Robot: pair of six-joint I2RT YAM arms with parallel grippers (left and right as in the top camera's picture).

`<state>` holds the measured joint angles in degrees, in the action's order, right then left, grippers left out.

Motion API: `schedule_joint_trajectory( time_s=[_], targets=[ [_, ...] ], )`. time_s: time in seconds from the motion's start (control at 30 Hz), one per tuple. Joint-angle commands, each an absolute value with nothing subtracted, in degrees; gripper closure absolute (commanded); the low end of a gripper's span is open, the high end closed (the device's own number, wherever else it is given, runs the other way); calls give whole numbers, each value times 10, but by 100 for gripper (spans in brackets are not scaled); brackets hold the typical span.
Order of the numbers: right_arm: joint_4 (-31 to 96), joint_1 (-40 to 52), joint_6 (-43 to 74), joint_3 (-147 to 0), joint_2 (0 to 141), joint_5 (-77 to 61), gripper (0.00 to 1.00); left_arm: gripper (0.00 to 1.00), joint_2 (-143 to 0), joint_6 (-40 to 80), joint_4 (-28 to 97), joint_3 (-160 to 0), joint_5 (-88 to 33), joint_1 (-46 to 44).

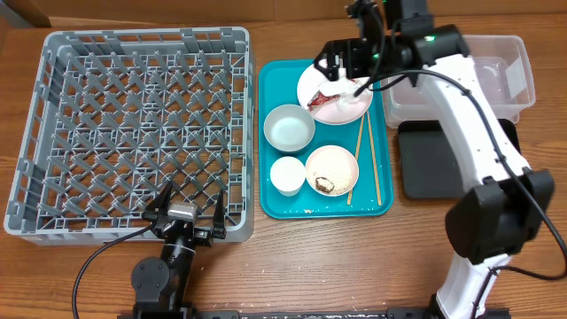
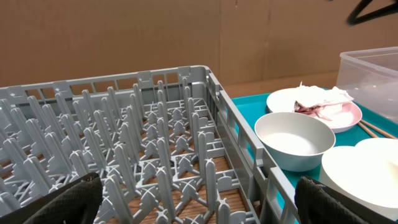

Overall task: Sort waste into correct bins and load items into the dishwasher
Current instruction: 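Reach the right gripper to the tissue and wrapper on the pink plate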

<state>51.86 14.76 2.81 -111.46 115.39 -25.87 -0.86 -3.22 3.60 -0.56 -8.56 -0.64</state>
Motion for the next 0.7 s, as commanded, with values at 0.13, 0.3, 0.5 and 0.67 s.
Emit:
schedule_joint_trajectory(
  time_s=[0.13, 0.3, 0.5, 0.67],
  targets=[
    [515, 198, 252, -1133, 1215, 46, 0, 0, -3, -41, 36, -3, -84, -3],
    [518, 230, 383, -1132, 1247, 186, 0, 0, -3, -41, 36, -3, -84, -3],
    [495, 234, 423, -1132, 1295, 197, 1, 0, -3, -41, 36, -3, -84, -3],
    [471, 234, 423, -1132, 1328, 206, 3, 0, -3, -41, 36, -3, -84, -3]
  ],
)
